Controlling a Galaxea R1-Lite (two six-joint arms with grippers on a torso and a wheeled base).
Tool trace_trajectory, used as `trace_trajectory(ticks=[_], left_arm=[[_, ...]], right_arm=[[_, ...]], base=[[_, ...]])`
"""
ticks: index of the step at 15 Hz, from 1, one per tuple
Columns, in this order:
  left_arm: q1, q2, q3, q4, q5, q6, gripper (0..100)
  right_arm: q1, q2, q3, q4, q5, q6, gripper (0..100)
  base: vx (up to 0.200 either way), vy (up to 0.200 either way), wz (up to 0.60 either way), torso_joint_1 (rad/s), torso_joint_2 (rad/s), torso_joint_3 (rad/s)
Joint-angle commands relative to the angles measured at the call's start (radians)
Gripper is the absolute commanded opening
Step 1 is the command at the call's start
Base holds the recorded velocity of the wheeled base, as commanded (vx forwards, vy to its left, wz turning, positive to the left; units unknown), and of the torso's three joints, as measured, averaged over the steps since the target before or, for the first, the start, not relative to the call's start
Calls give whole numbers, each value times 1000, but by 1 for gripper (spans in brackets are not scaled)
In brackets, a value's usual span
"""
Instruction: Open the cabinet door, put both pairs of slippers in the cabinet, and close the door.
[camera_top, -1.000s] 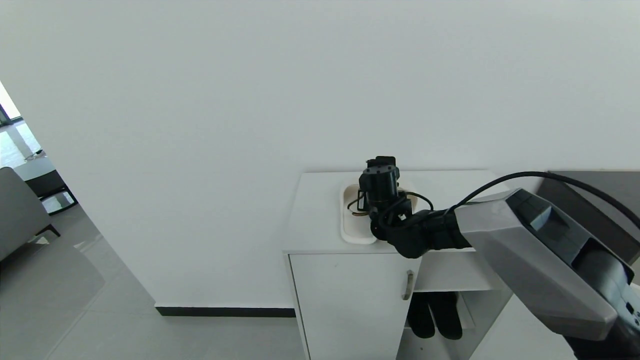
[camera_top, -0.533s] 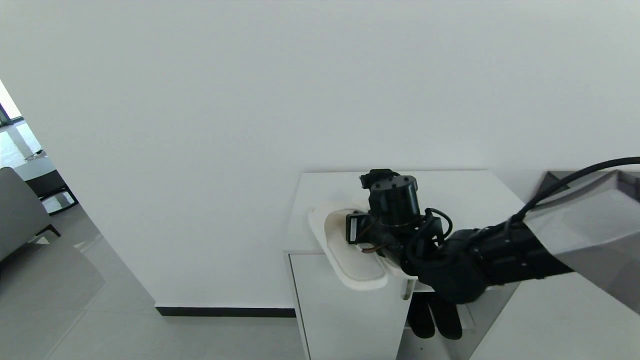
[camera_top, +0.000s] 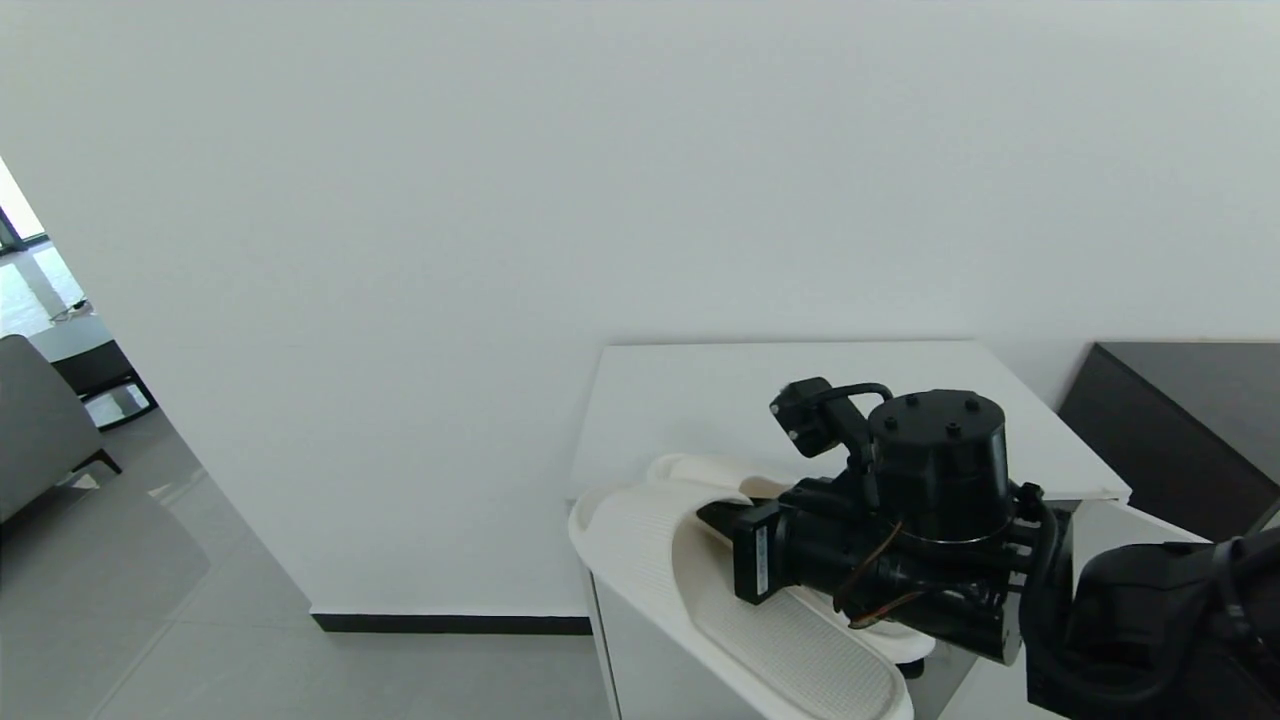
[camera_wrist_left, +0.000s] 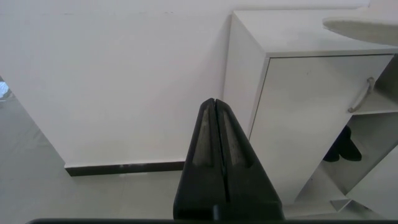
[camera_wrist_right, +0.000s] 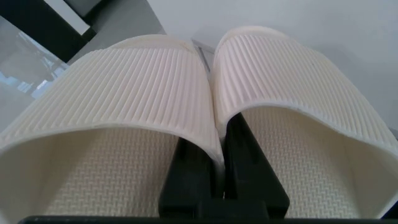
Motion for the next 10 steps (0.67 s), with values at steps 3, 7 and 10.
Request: trace_trajectory(ticks=[3,7,10], left_arm=[[1,1,0,0,1,-1,0],[1,1,0,0,-1,-1,0],[1,1,0,0,-1,-1,0]], right_arm=[[6,-28,20,0,10,-1,0],[6,-25,35,-3,9,-22,0],[4,-24,47,-3,10,-30,0]], base=[[0,0,0,0,0,0],[-100,0,0,4,1,-1],[-200,0,0,7,9,4]])
